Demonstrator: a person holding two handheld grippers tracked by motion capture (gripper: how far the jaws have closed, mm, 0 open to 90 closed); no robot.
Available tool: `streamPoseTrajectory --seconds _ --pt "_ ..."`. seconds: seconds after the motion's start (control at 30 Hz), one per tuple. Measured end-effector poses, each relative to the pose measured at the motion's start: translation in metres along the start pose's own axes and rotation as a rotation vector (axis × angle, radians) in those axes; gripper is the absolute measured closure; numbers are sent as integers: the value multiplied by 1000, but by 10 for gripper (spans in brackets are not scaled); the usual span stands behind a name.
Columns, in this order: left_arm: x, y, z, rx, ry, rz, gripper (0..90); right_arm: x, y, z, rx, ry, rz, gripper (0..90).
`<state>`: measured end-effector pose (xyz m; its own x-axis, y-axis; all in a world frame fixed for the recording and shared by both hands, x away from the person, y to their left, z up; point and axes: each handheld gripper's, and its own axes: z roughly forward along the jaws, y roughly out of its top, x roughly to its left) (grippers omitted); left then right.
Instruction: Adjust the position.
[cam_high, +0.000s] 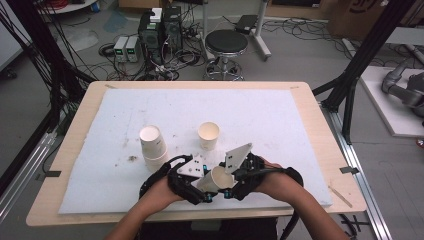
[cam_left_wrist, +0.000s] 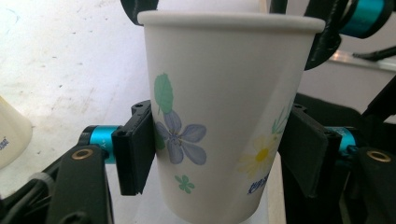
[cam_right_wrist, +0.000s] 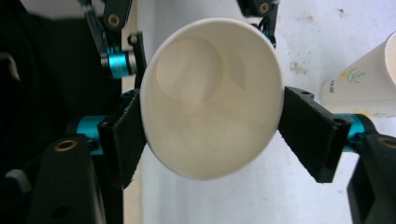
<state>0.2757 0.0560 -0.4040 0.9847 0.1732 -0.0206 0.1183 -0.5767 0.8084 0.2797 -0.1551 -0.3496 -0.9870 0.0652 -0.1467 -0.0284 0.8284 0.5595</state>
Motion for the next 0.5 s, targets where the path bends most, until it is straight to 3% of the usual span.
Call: streamPoseTrajectory --seconds 0.3,0.5 --pt "2 -9 -3 -92 -1 -50 310 -6 -19 -12 -251 67 155 218" --pt "6 -19 -8 -178 14 -89 308 -7 -41 -22 -392 46 256 218"
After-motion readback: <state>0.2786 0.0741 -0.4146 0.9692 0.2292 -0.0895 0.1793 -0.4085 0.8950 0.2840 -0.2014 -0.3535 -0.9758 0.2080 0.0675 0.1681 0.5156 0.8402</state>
